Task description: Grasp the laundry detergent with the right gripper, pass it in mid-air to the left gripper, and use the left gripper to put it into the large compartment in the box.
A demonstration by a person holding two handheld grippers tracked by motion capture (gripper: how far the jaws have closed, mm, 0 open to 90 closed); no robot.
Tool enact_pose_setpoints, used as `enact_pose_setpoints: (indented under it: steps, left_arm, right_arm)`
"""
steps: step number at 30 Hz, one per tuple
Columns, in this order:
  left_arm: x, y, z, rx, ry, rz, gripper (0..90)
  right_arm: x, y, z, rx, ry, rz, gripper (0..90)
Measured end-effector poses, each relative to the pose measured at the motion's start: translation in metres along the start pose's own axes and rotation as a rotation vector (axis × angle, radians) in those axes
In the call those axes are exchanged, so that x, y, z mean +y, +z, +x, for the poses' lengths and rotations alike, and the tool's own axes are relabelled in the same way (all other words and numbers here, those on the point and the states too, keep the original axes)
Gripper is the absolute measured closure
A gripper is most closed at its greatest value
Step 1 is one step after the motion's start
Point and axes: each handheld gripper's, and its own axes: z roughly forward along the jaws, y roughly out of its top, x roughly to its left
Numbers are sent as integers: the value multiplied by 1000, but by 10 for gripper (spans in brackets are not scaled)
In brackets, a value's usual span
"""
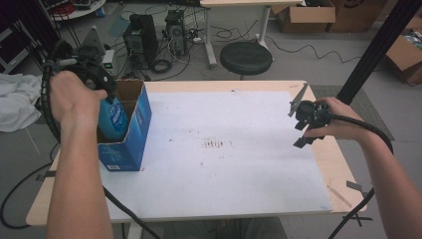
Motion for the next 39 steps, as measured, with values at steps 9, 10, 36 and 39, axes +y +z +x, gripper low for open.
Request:
enact_pose_setpoints:
  steps: [9, 10, 36, 39]
  left_arm:
    - [0, 42, -3, -5, 15, 56, 384]
    - [0, 46, -3, -2, 20, 59, 384]
    - [-9, 111, -8, -28, 35, 113, 384]
    - [-10, 112, -8, -28, 34, 113, 384]
  right_arm:
    - [0, 1, 1, -1, -2, 9, 284]
    - [0, 2, 2, -1, -1, 8, 284]
    - [2, 1, 5, -4, -15, 11, 276]
    - [3, 3, 5, -3, -17, 15, 275]
